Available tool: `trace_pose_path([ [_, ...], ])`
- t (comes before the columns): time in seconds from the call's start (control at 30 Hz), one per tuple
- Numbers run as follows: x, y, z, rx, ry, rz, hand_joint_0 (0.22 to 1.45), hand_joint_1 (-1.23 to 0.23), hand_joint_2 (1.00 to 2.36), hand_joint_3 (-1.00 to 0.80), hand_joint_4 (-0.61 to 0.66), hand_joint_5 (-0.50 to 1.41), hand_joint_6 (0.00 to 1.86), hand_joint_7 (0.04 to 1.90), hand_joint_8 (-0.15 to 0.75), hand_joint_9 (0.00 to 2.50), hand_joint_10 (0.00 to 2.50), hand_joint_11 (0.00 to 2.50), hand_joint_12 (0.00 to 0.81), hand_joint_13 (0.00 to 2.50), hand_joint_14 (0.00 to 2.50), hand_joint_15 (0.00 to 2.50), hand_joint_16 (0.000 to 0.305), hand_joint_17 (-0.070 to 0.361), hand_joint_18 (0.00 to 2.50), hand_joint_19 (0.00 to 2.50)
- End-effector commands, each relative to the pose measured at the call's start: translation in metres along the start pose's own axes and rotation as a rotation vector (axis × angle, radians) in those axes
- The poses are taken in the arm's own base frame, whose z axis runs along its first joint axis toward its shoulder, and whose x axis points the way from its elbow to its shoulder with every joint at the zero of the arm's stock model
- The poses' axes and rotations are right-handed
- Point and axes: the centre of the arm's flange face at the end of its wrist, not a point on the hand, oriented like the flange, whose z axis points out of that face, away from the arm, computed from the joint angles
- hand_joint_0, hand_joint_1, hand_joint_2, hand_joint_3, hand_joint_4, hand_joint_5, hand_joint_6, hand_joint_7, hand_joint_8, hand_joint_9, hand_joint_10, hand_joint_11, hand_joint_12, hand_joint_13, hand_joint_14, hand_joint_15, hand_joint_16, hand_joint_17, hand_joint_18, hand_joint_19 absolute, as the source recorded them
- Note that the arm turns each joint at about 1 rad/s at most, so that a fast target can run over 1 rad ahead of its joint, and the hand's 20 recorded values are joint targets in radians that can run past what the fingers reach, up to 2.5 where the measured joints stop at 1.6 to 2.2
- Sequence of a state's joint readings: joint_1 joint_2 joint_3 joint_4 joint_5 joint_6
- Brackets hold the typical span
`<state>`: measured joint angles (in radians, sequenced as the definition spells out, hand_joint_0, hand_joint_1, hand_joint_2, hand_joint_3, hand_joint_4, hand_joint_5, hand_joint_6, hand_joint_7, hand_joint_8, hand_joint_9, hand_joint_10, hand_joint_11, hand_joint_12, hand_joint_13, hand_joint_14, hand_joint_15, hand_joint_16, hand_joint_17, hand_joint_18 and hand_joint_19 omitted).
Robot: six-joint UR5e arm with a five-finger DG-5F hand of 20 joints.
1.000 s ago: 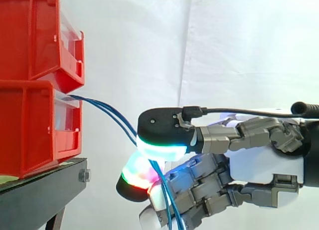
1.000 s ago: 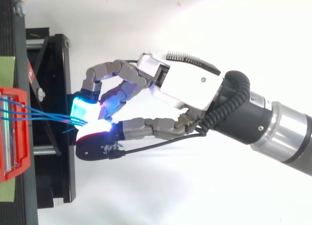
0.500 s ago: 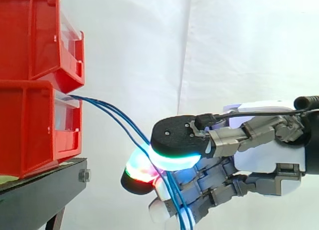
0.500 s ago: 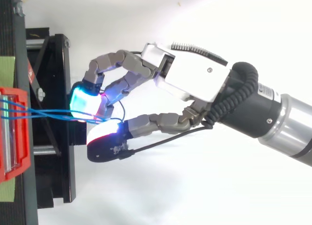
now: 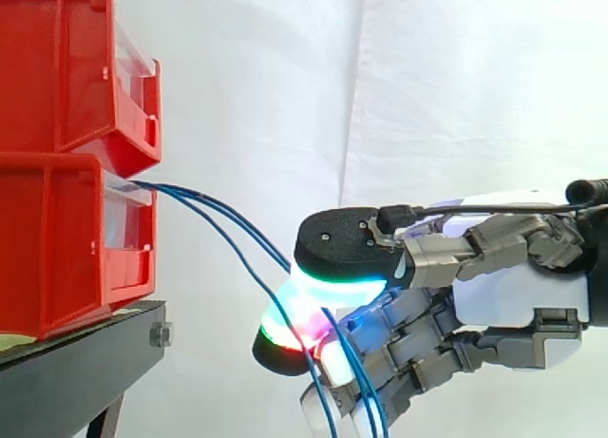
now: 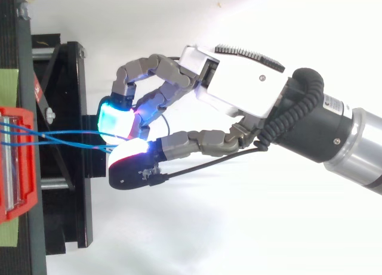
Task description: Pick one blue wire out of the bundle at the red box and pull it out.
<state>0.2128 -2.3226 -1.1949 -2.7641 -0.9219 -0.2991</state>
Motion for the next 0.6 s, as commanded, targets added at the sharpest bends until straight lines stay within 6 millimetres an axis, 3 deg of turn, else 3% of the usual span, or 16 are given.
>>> trace_pose_path([
  [0.0, 0.000, 0.001, 0.000, -0.001, 0.000, 0.001, 0.60, -0.76, 1.00, -0.46, 0.22, -0.14, 0.84, 1.03, 0.314, 1.15, 0.02, 0.66, 0.379, 0.98, 0.02, 0.46, 0.048, 0.108, 0.79, 0.63],
  [0.33, -0.005, 0.008, 0.000, -0.005, -0.004, 0.005, 0.60, -0.60, 1.01, -0.42, 0.20, -0.10, 0.81, 1.11, 0.302, 1.26, 0.02, 0.65, 0.372, 1.01, 0.02, 0.48, 0.049, 0.110, 0.82, 0.63],
  [0.57, -0.007, 0.011, 0.000, -0.012, -0.008, 0.009, 0.61, -0.68, 1.01, -0.37, 0.22, -0.12, 0.84, 1.12, 0.319, 1.24, 0.02, 0.70, 0.378, 1.02, 0.02, 0.48, 0.049, 0.110, 0.81, 0.64],
])
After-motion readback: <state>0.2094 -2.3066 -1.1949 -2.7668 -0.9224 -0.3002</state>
